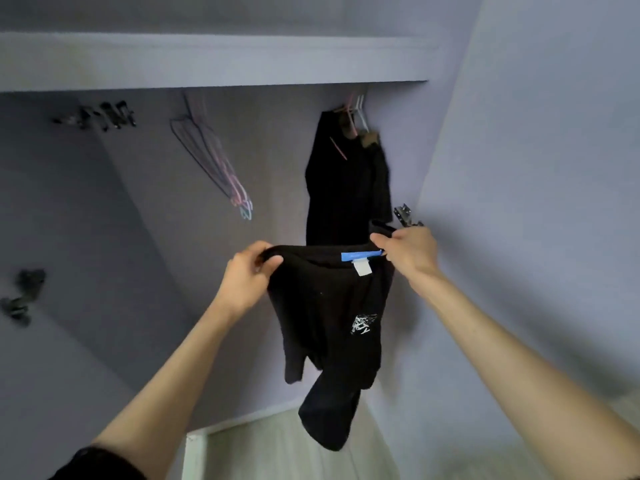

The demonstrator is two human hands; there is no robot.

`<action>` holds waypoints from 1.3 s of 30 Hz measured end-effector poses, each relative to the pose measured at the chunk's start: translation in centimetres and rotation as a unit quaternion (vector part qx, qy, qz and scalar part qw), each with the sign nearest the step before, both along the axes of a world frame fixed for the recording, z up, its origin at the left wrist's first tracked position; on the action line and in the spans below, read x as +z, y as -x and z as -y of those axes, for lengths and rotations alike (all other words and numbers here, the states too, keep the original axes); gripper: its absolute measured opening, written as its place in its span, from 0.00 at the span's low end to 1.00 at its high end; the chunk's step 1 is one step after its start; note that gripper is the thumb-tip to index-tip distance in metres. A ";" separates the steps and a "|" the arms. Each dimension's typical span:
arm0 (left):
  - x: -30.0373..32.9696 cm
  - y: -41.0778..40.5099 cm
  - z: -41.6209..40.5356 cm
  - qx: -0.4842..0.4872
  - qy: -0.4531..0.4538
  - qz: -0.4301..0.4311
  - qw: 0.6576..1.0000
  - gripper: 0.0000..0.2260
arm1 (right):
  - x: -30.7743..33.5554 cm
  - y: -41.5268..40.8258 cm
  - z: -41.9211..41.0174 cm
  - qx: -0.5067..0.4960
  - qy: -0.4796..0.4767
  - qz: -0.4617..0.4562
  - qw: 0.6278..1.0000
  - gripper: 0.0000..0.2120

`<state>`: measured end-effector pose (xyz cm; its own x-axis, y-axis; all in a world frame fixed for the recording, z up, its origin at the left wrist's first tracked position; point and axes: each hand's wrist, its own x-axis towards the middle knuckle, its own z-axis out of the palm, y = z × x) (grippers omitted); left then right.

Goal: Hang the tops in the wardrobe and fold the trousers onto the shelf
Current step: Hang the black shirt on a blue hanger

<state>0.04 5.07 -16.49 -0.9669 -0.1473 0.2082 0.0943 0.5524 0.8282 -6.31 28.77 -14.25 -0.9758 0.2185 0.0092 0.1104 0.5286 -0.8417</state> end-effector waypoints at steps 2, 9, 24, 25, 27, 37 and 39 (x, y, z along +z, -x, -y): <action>1.4 0.3 1.5 0.010 0.011 -0.025 1.000 0.05 | -1.1 1.3 1.5 0.022 -0.016 0.025 0.999 0.18; 5.3 2.3 5.9 0.035 0.057 -0.081 0.994 0.06 | -3.5 5.1 6.5 0.149 -0.032 0.132 0.979 0.17; 7.8 4.6 15.8 -0.041 0.070 -0.068 0.994 0.06 | -3.3 8.2 23.2 0.532 -0.029 0.095 0.841 0.05; 7.5 4.3 16.5 -0.021 0.052 -0.059 0.997 0.05 | -3.4 8.4 23.4 0.517 -0.046 0.073 0.852 0.02; 6.8 3.7 17.6 0.024 0.019 -0.045 0.999 0.04 | -3.6 9.1 23.3 0.477 -0.110 0.008 0.872 0.08; 3.5 3.0 17.8 0.061 -0.047 0.093 0.993 0.08 | 2.3 11.1 21.5 0.437 -0.110 -0.085 0.889 0.05; 3.3 2.9 17.1 0.031 -0.076 0.104 0.991 0.02 | 3.4 11.0 21.6 0.447 -0.118 -0.072 0.884 0.04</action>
